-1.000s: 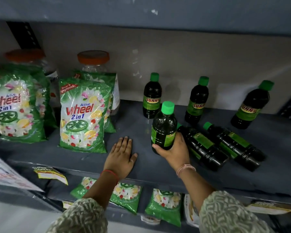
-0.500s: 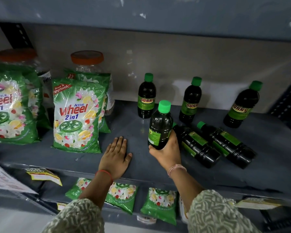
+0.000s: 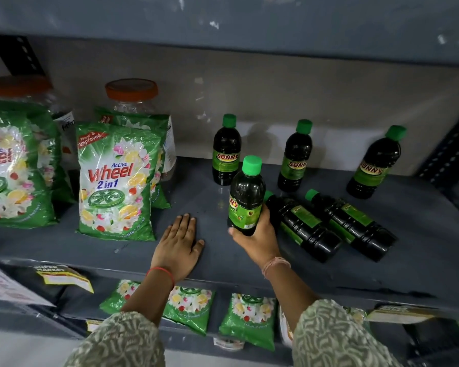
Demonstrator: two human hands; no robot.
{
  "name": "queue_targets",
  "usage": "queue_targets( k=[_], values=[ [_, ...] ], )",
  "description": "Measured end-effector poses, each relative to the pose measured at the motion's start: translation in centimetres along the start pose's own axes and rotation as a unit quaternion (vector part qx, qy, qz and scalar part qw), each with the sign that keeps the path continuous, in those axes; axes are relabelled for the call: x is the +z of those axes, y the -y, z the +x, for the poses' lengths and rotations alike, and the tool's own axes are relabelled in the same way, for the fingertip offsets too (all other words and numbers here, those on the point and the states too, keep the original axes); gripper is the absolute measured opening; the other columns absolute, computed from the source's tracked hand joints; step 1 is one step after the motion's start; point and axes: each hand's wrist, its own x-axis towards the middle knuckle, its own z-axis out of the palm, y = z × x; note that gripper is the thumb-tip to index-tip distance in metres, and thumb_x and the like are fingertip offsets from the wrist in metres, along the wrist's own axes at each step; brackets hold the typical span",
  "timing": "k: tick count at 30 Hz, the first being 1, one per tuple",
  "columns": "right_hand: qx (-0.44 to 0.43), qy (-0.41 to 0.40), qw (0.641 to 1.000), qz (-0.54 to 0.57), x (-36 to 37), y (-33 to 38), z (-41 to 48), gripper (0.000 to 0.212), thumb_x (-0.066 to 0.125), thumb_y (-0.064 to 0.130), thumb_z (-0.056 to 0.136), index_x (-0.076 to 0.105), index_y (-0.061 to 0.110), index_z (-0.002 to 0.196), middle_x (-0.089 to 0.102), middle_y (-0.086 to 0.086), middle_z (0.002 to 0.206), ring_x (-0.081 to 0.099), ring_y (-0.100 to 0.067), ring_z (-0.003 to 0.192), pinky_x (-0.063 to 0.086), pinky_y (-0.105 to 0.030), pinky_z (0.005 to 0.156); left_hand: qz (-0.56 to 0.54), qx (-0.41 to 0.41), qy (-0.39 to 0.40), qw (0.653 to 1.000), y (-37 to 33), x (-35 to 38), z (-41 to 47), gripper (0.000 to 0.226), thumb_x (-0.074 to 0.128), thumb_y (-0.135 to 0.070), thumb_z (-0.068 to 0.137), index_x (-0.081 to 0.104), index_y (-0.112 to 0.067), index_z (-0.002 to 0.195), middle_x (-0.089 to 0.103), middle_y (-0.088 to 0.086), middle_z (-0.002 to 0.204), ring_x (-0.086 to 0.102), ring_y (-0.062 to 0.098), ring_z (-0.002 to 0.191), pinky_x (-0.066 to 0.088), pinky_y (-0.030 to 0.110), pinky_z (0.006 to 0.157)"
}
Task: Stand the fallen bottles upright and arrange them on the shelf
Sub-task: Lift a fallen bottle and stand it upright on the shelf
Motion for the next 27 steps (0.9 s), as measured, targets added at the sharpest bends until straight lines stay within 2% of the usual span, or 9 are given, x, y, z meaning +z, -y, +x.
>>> queue_targets(
  k=[3,6,9,11,14,17,22,27],
  values=[
    [-0.024,-0.039,0.997,-0.067,0.4,-0.2,0.0,0.096,0.086,0.035,0.053,0.035,0.010,0.130,0.042,-0.007,0.128,0.043,-0.018,0.117,0.039,-0.033,0.103,0.000,0.000,0.002,1.000,0.0,-0.1,0.0,0.088,-0.006,-0.057,0.068,0.000,-0.014,0.145,-0.003,0.004,0.158,-0.005,0.017,0.146,-0.003,0.031,0.119],
    [-0.004,-0.064,0.997,-0.037,0.2,-0.3,0.0,0.082,0.086,0.023,0.054,0.042,0.011,0.123,0.053,-0.009,0.121,0.053,-0.022,0.111,0.046,-0.038,0.098,0.000,-0.001,0.003,1.000,-0.1,-0.1,-0.1,0.081,0.001,-0.055,0.076,0.000,-0.014,0.145,-0.003,0.004,0.158,-0.005,0.017,0.146,-0.003,0.031,0.119],
    [0.017,-0.023,1.000,0.001,-0.5,-0.7,0.1,0.070,0.081,0.010,0.062,0.045,0.013,0.123,0.061,-0.005,0.111,0.057,-0.019,0.104,0.047,-0.039,0.096,0.009,0.001,0.002,1.000,-0.2,0.0,-0.1,0.084,-0.003,-0.058,0.074,0.001,-0.013,0.145,-0.002,0.004,0.158,-0.005,0.017,0.146,-0.003,0.031,0.119],
    [0.026,0.015,1.000,0.009,-0.8,-0.9,0.3,0.067,0.075,0.004,0.068,0.045,0.015,0.127,0.060,-0.005,0.115,0.056,-0.019,0.108,0.045,-0.041,0.101,0.006,0.000,0.005,1.000,-0.2,-0.1,-0.1,0.079,0.002,-0.054,0.078,0.001,-0.012,0.145,-0.002,0.005,0.158,-0.005,0.017,0.146,-0.003,0.031,0.119],
    [0.027,0.035,0.999,0.010,-0.9,-1.5,0.7,0.069,0.070,0.001,0.071,0.042,0.017,0.132,0.054,-0.010,0.130,0.050,-0.023,0.121,0.040,-0.047,0.106,0.001,0.001,0.003,1.000,-0.2,-0.2,-0.1,0.074,0.005,-0.051,0.083,0.002,-0.012,0.145,-0.001,0.005,0.158,-0.004,0.018,0.146,-0.002,0.032,0.120],
    [0.041,0.049,0.998,0.023,-1.1,-1.7,1.0,0.067,0.065,-0.003,0.076,0.038,0.016,0.134,0.053,-0.007,0.131,0.048,-0.021,0.124,0.037,-0.044,0.109,0.002,0.002,0.006,1.000,-0.3,-0.3,-0.2,0.063,0.016,-0.045,0.094,0.001,-0.012,0.145,-0.001,0.006,0.158,-0.005,0.018,0.146,-0.001,0.033,0.120],
    [0.054,0.081,0.995,0.019,-1.4,-1.8,1.4,0.058,0.058,-0.005,0.080,0.038,0.014,0.131,0.052,0.000,0.118,0.049,-0.018,0.117,0.037,-0.044,0.109,-0.008,0.003,0.006,1.000,-0.3,-0.3,-0.2,0.062,0.019,-0.044,0.095,0.001,-0.012,0.145,-0.002,0.006,0.158,-0.006,0.018,0.146,-0.001,0.033,0.121],
    [0.059,0.112,0.992,0.029,-1.7,-1.1,1.4,0.057,0.052,-0.008,0.084,0.032,0.010,0.135,0.049,-0.010,0.133,0.045,-0.016,0.119,0.034,-0.035,0.106,-0.012,0.004,0.005,1.000,-0.2,-0.3,-0.3,0.062,0.019,-0.043,0.095,0.002,-0.011,0.145,-0.001,0.006,0.158,-0.005,0.018,0.146,-0.001,0.033,0.121]
  ],
)
